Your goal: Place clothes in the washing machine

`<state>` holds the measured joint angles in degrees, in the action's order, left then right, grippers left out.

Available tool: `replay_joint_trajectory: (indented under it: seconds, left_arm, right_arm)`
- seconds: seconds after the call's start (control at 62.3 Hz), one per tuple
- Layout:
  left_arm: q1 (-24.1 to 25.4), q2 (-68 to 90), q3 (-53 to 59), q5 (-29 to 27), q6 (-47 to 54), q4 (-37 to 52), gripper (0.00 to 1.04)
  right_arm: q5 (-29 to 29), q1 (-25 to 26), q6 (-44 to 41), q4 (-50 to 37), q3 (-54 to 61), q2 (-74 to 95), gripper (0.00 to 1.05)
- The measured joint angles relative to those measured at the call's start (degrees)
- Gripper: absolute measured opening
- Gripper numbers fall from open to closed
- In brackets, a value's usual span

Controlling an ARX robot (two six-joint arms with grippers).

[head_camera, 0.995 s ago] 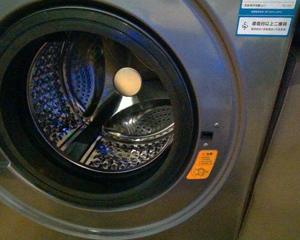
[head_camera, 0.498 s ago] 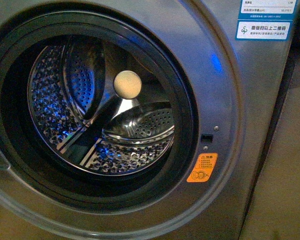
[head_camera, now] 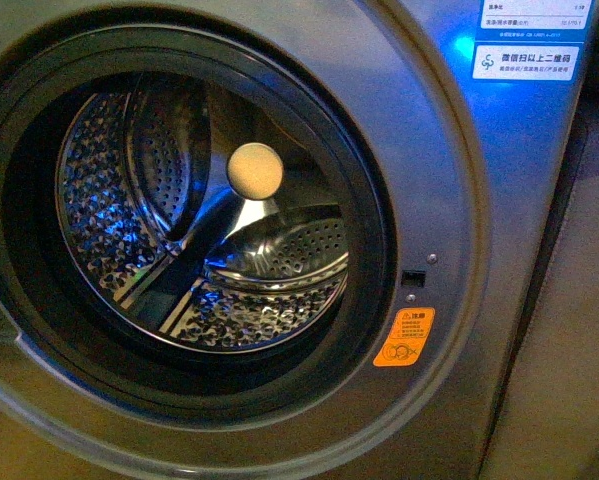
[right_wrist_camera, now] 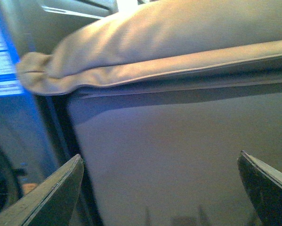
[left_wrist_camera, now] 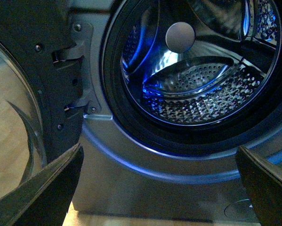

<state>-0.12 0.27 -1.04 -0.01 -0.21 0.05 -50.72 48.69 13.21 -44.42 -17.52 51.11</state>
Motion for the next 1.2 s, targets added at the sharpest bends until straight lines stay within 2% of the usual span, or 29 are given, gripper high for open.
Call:
replay_joint_trajectory:
  seconds: [0.08, 0.193, 0.337, 0.466, 0.722, 1.204]
  left_arm:
    - [0.0, 0.0, 0.0, 0.0, 0.0, -0.02, 0.98]
    - [0.0, 0.0, 0.0, 0.0, 0.0, -0.02, 0.98]
    - [0.0, 0.0, 0.0, 0.0, 0.0, -0.02, 0.98]
    - [0.0, 0.0, 0.0, 0.0, 0.0, -0.02, 0.98]
    - [0.0, 0.0, 0.0, 0.0, 0.0, -0.02, 0.98]
    - [0.0, 0.0, 0.0, 0.0, 0.0, -0.02, 0.98]
  right_arm:
    - [0.35, 5.7, -7.67, 12.07, -10.78, 10.45, 0.97]
    - [1.64, 9.75, -16.28, 25.68, -22.53, 21.75, 0.97]
    - [6.25, 13.99, -24.22, 34.99, -34.05, 36.15, 0.97]
    - [9.77, 16.46, -30.16, 37.2, -38.07, 46.18, 0.97]
    - [16.37, 18.05, -33.88, 35.8, -42.6, 65.16, 0.97]
    - [23.19, 13.62, -33.38, 33.05, -52.22, 89.68, 0.97]
